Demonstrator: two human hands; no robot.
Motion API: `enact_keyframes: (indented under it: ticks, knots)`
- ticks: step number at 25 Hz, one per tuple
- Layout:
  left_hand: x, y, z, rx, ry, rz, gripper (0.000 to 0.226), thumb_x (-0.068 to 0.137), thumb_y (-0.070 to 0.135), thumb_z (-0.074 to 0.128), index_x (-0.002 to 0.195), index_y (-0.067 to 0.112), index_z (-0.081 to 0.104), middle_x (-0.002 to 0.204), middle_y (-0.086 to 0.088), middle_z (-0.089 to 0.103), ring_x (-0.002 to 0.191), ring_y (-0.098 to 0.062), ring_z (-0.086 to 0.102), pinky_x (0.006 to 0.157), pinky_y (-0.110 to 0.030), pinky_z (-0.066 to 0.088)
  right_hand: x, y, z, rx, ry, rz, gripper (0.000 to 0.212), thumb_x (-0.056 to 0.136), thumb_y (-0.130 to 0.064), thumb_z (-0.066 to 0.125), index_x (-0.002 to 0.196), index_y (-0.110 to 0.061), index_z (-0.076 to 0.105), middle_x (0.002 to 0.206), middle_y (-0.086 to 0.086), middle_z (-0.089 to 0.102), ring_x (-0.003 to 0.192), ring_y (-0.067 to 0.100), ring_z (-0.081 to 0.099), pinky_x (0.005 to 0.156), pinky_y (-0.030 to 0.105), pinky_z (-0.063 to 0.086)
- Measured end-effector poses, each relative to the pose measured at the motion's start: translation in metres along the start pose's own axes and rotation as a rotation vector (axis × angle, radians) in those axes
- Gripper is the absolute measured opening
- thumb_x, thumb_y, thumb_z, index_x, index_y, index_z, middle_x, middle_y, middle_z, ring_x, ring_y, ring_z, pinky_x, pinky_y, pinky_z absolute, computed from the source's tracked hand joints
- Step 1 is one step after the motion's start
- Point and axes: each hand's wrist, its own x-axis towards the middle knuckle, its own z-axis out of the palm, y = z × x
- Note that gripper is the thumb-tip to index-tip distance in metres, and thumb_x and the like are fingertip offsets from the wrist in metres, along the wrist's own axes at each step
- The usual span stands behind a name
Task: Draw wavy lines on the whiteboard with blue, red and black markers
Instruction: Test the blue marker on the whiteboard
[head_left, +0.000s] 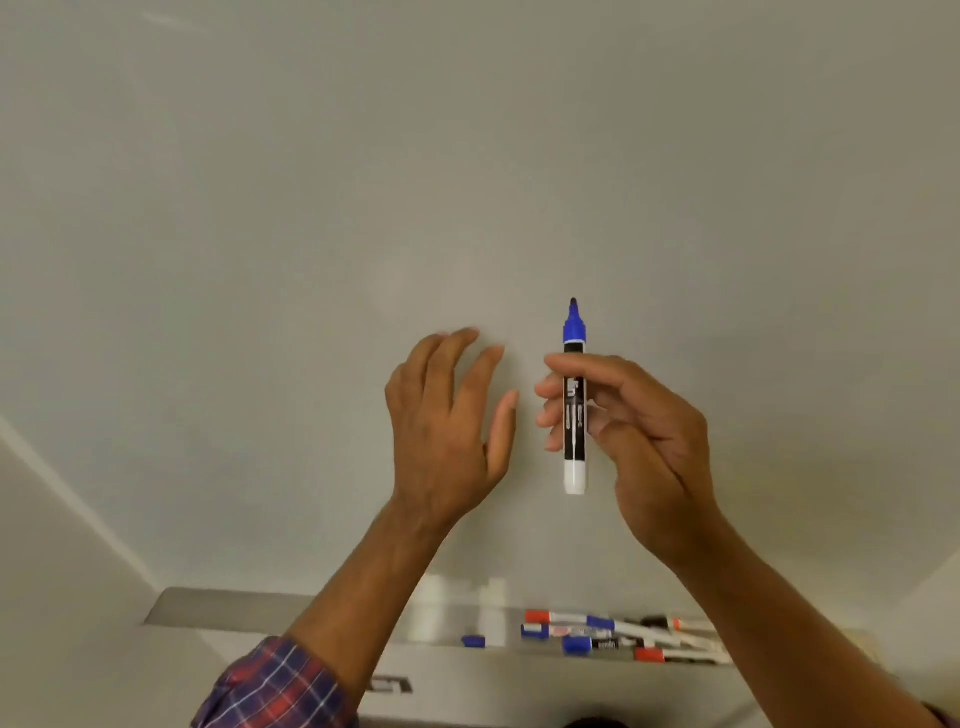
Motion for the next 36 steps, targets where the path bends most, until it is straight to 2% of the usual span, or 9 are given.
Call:
enact_keyframes:
  ticks: [3,5,8,13,19,23,28,32,36]
  knots:
    - [0.068,0.001,-0.010,0.031,0.094,0.029,0.044,0.103,0.037,0.057,0.135,0.008,0.067,0.147,-0.018,0.060,0.142,-0.039,0.049,0.109,-0.052,0.040,0.041,-0.019,-0.005,-0.047,0.045,-0.142,0.040,0.094,0.003,0.059,0.130,-0.013,0.058,0.113,0.015,0.068,0.103,0.029,0.071,0.089,0.049,0.061]
    - [0.111,0.002,-0.015,0.068,0.133,0.068,0.046,0.101,0.038,0.062,0.138,0.009,0.065,0.151,-0.018,0.057,0.145,-0.038,0.045,0.111,-0.055,0.040,0.069,-0.031,-0.007,-0.126,0.126,-0.251,0.039,0.090,-0.016,0.077,0.124,-0.012,0.059,0.105,0.008,0.067,0.095,0.026,0.070,0.088,0.042,0.060]
    - [0.170,0.005,-0.025,0.121,0.199,0.115,0.051,0.101,0.040,0.063,0.142,0.010,0.063,0.157,-0.017,0.052,0.150,-0.038,0.041,0.116,-0.055,0.035,0.112,-0.053,-0.015,-0.182,0.224,-0.334,0.039,0.091,-0.042,0.073,0.117,-0.016,0.061,0.095,-0.005,0.064,0.082,0.020,0.065,0.081,0.028,0.057]
    - [0.249,0.012,-0.036,0.180,0.303,0.137,0.055,0.103,0.044,0.055,0.149,0.012,0.058,0.165,-0.016,0.043,0.156,-0.036,0.034,0.121,-0.054,0.030,0.174,-0.089,-0.031,-0.169,0.311,-0.452,0.031,0.101,-0.035,0.053,0.129,-0.021,0.055,0.093,0.007,0.068,0.078,0.029,0.067,0.068,0.041,0.058]
    - [0.318,0.011,-0.044,0.218,0.336,0.161,0.059,0.105,0.047,0.049,0.153,0.015,0.053,0.169,-0.016,0.036,0.159,-0.034,0.029,0.126,-0.053,0.025,0.245,-0.116,-0.049,-0.389,0.512,-0.657,0.020,0.100,-0.019,0.065,0.109,-0.002,0.072,0.092,0.003,0.073,0.077,0.012,0.068,0.068,0.021,0.053]
    - [0.340,0.006,-0.047,0.242,0.311,0.152,0.067,0.108,0.052,0.039,0.166,0.019,0.032,0.176,-0.016,0.015,0.164,-0.032,0.009,0.131,-0.055,0.014,0.274,-0.124,-0.055,-0.400,0.576,-0.711,0.022,0.099,-0.010,0.069,0.118,0.001,0.073,0.098,-0.003,0.073,0.085,0.006,0.071,0.076,0.015,0.055]
    - [0.342,0.002,-0.041,0.241,0.293,0.153,0.070,0.108,0.054,0.033,0.169,0.023,0.017,0.177,-0.012,0.005,0.165,-0.029,0.000,0.132,-0.055,0.011,0.284,-0.127,-0.056,-0.418,0.598,-0.673,0.019,0.093,-0.009,0.075,0.111,-0.006,0.074,0.087,0.001,0.073,0.074,0.016,0.071,0.065,0.035,0.060]
    - [0.342,0.001,-0.040,0.241,0.297,0.156,0.071,0.108,0.053,0.035,0.169,0.023,0.016,0.178,-0.012,0.004,0.165,-0.029,0.000,0.132,-0.056,0.012,0.288,-0.131,-0.053,-0.404,0.632,-0.585,0.011,0.088,-0.009,0.077,0.096,-0.009,0.071,0.078,-0.012,0.067,0.067,0.013,0.067,0.058,0.034,0.056]
    - [0.342,0.001,-0.041,0.234,0.314,0.168,0.070,0.108,0.052,0.036,0.169,0.022,0.019,0.177,-0.012,0.005,0.165,-0.029,0.001,0.132,-0.056,0.012,0.294,-0.134,-0.053,-0.432,0.640,-0.554,0.008,0.088,-0.011,0.077,0.088,-0.010,0.068,0.072,-0.008,0.066,0.065,0.016,0.064,0.055,0.036,0.054]
